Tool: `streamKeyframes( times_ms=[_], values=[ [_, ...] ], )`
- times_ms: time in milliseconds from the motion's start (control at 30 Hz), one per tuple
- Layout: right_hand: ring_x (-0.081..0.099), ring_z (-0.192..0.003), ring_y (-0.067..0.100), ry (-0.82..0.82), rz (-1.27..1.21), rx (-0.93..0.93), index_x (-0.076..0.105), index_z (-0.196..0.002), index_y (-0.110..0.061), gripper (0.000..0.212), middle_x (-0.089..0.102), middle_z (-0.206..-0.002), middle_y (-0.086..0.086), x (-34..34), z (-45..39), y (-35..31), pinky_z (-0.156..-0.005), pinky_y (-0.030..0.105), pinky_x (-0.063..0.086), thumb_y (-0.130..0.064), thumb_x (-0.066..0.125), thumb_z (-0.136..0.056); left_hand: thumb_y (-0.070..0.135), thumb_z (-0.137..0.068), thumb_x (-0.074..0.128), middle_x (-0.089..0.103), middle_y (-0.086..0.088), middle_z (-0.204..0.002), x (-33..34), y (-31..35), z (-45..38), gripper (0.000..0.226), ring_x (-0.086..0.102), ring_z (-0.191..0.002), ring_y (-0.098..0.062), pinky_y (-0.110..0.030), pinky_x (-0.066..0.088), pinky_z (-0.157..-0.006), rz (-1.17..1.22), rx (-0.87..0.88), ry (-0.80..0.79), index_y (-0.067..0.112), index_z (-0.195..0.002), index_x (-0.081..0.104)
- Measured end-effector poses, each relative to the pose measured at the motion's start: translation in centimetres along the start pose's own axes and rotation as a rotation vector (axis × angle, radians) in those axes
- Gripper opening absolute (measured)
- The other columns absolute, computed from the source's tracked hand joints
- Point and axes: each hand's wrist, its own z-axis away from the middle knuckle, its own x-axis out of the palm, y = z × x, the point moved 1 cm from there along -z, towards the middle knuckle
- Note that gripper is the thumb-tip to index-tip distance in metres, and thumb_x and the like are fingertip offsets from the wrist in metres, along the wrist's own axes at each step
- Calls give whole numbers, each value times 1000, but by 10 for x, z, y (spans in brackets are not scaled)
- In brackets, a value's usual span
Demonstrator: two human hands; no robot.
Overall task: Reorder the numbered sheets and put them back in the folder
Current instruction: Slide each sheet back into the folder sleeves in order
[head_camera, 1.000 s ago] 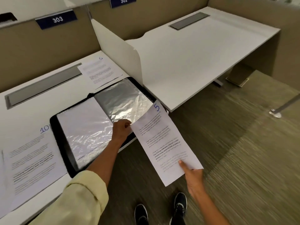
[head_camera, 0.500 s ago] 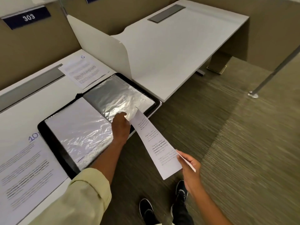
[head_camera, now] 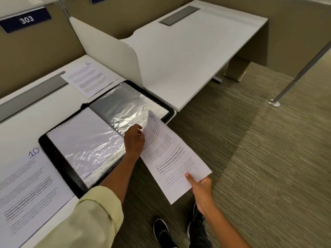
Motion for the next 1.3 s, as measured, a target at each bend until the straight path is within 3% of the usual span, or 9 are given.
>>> streamKeyframes(
  times_ms=[267, 467, 533, 667, 767, 900, 1067, 1167, 1300],
  values=[
    [72, -93, 7, -48, 63, 14, 65, -114, -14, 28, 74, -107, -1, 15, -4, -8, -71, 19, 58, -2, 71, -89, -4, -81, 63, 68, -5, -80, 0, -1, -6, 25, 62, -73, -19, -34, 52, -71, 38, -8, -19, 9, -103, 66],
    [65, -113, 15, -186, 208, 45, 60, -126, -18, 39, 70, -119, -3, 19, -15, -19, -89, 27, 57, -5, 71, -91, -3, -82, 59, 63, -1, -76, 4, 2, -15, 33, 62, -74, -23, -32, 49, -69, -25, -51, -94, 11, -111, 64],
    [64, -118, 17, -282, 234, 90, 60, -125, -22, 40, 71, -120, -2, 18, -17, -31, -100, 39, 54, -9, 73, -89, 0, -82, 58, 65, -6, -82, 8, 2, -20, 37, 63, -82, -27, -35, 50, -73, -63, -54, -122, 13, -116, 62],
    [60, -126, 31, -504, -168, 294, 54, -136, -19, 48, 64, -134, 14, 12, -27, -67, -107, 56, 45, -42, 61, -94, 1, -83, 51, 64, -12, -113, 16, 8, -26, 43, 56, -108, -31, -42, 47, -89, -187, -43, -151, 14, -123, 57],
    [56, -128, 37, -546, -310, 488, 59, -139, -20, 74, 58, -139, 22, 5, -46, -89, -111, 62, 36, -71, 39, -89, 0, -85, 48, 60, -8, -127, 21, 17, -29, 44, 52, -117, -29, -40, 44, -93, -196, -53, -133, 15, -125, 56],
    [53, -125, 38, -641, -282, 593, 60, -138, -11, 97, 59, -132, 24, 2, -74, -103, -114, 54, 33, -81, 63, -71, -1, -89, 45, 56, -8, -136, 28, 23, -35, 46, 50, -125, -29, -40, 41, -99, -232, -83, -111, 14, -130, 56],
    [72, -92, 30, -759, 15, 605, 58, -138, -13, 62, 69, -108, 18, 22, -104, -128, -66, 33, 59, -57, 49, -96, 0, -89, 49, 64, -10, -117, 32, 27, -42, 33, 57, -110, -30, -39, 46, -90, -276, -51, -91, 12, -116, 65],
    [73, -102, 29, -825, 403, 413, 55, -132, -18, 33, 74, -113, 11, 42, -126, -136, -81, 43, 62, -33, 51, -103, 2, -87, 56, 66, -9, -98, 34, 30, -45, 24, 61, -93, -30, -36, 47, -75, -299, -13, -85, 11, -105, 70],
    [74, -98, 23, -854, 688, 194, 55, -130, -21, 27, 75, -111, 6, 70, -152, -139, -88, 46, 60, -30, 46, -106, 9, -90, 61, 66, -9, -90, 37, 36, -45, 17, 62, -84, -30, -37, 50, -70, -321, 56, -75, 10, -102, 74]
  ],
)
